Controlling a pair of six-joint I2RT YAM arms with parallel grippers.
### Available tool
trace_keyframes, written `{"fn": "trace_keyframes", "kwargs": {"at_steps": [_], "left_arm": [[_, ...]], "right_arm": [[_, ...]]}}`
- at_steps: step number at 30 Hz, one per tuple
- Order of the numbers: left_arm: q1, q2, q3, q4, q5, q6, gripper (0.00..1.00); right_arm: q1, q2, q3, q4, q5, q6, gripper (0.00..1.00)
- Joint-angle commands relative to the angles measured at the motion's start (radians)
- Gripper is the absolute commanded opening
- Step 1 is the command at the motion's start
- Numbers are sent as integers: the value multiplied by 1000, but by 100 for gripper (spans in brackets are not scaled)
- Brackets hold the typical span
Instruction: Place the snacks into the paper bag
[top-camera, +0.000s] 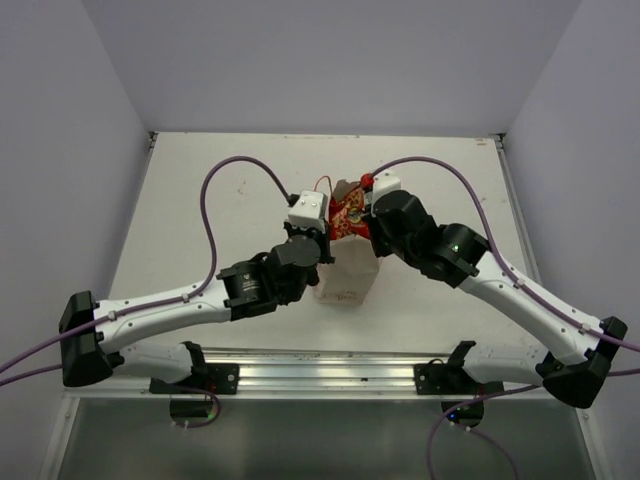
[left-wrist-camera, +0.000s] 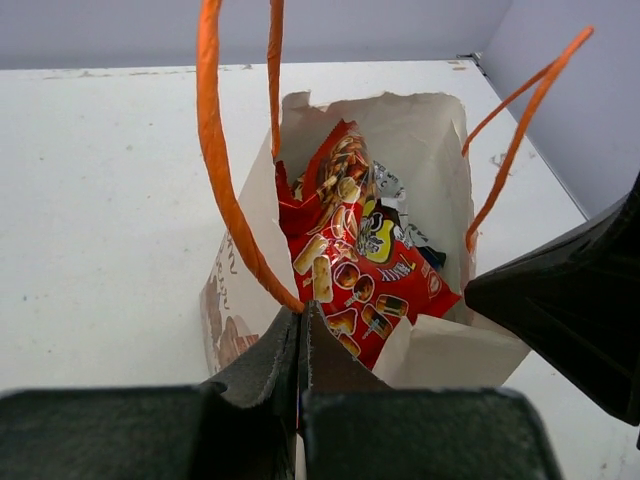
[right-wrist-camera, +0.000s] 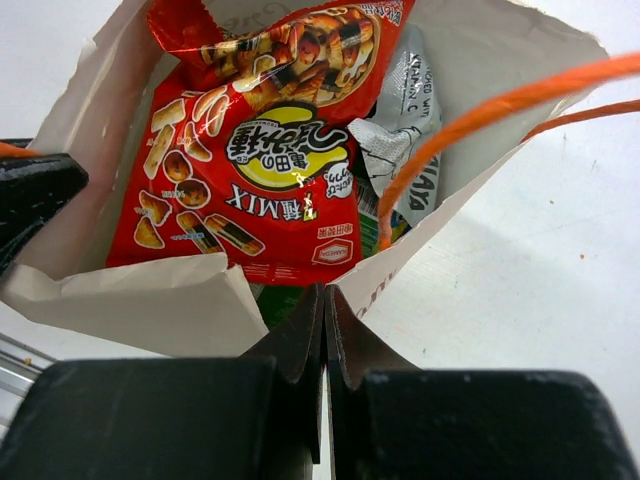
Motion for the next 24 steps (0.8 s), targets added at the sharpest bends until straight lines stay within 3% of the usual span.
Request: {"fn": "trace_keyframes", "kwargs": {"at_steps": [1, 14, 24], "left_arm": [[-13, -79, 10, 97, -90, 1, 0], [-15, -153, -94, -115, -169, -159, 0], [-15, -81, -54, -181, -170, -217, 0]], "right_arm": [[52, 15, 85, 79, 77, 27, 0], [133, 34, 53, 91, 118, 61, 0], [139, 14, 9, 40, 130, 105, 1]]}}
